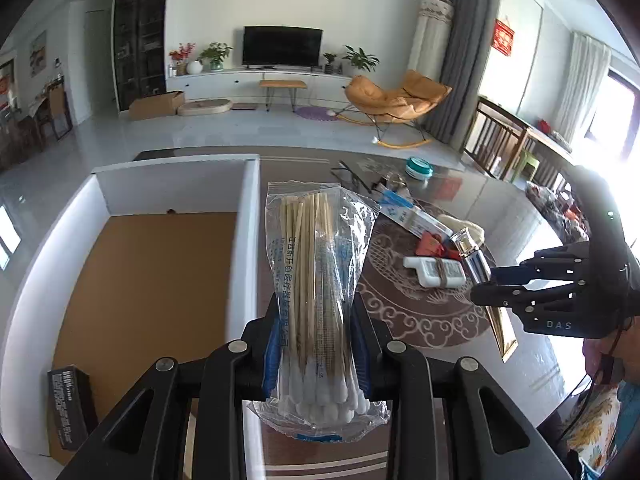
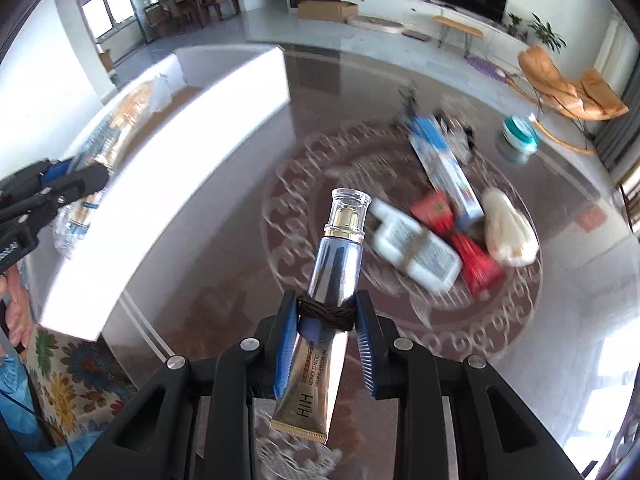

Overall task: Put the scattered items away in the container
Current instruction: 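Carry the swab bag with the left tool while the right tool carries the gold tube over the container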

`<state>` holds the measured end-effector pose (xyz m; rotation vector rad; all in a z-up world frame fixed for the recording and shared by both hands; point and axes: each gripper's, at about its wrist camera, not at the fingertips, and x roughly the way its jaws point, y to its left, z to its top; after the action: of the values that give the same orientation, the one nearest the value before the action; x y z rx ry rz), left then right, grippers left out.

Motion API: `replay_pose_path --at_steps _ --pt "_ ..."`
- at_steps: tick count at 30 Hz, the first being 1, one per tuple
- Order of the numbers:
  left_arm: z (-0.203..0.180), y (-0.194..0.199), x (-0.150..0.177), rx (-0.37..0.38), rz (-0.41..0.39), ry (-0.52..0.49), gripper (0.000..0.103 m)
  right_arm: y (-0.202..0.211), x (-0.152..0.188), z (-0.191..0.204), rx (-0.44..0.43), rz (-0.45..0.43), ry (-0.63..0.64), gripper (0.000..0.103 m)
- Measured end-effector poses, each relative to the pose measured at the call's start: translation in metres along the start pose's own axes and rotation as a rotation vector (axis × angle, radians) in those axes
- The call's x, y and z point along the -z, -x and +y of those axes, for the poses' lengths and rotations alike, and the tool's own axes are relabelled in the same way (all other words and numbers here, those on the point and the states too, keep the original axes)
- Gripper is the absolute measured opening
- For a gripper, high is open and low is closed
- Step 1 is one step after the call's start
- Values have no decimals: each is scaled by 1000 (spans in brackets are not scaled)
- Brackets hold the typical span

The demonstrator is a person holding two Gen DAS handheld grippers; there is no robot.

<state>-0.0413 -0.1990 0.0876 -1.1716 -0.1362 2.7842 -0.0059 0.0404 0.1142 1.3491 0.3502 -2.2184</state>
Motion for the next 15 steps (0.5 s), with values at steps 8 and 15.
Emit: replay_pose_path --at_steps 8,15 --pt "124 5 12 -137 52 171 30 17 -107 112 -220 -128 82 29" --pt "178 -20 37 -203 168 242 30 -57 -142 209 -276 -90 159 29"
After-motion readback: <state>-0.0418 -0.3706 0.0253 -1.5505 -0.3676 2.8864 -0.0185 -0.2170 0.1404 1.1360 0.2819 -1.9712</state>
